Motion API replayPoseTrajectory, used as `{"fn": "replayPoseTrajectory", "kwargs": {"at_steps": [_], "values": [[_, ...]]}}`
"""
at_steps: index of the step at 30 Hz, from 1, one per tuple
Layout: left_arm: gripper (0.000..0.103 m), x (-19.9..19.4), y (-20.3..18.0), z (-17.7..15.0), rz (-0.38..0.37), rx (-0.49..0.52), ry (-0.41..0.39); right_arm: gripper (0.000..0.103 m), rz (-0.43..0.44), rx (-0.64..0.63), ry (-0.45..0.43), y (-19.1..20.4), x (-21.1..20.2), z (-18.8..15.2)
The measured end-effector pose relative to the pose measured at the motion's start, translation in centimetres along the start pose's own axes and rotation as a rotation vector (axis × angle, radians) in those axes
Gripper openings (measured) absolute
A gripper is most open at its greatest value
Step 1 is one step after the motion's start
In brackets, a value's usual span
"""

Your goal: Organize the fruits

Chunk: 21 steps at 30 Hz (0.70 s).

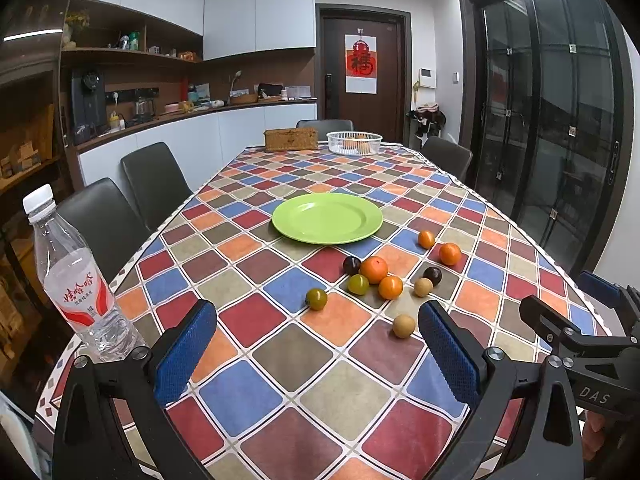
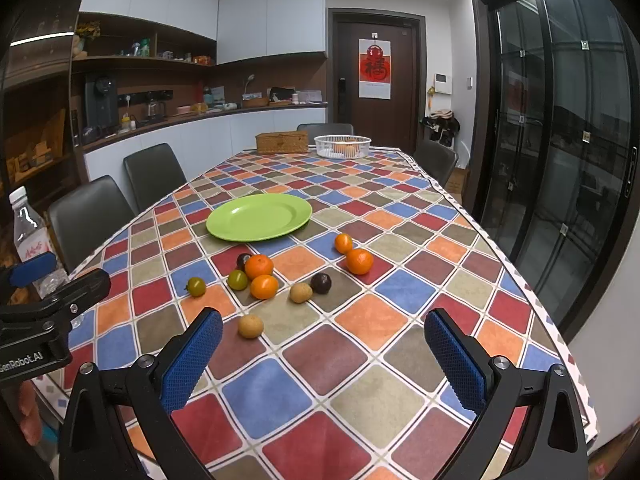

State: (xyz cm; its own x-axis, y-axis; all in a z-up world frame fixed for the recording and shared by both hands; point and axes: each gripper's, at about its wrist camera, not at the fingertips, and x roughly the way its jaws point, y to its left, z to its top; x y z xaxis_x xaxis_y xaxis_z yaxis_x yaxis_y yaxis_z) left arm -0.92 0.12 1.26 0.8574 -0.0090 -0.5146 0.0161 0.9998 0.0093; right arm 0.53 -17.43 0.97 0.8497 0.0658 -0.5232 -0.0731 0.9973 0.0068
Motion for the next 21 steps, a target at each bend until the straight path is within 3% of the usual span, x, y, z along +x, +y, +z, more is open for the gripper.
{"fn": "replayPoseTrajectory", "kwargs": {"at_steps": [21], "values": [[0.103,-0.40,0.20,0.26,0.005,0.001,-0.010,0.102,-0.002,-0.001,-0.003,0.10,-0.14,0.02]]}}
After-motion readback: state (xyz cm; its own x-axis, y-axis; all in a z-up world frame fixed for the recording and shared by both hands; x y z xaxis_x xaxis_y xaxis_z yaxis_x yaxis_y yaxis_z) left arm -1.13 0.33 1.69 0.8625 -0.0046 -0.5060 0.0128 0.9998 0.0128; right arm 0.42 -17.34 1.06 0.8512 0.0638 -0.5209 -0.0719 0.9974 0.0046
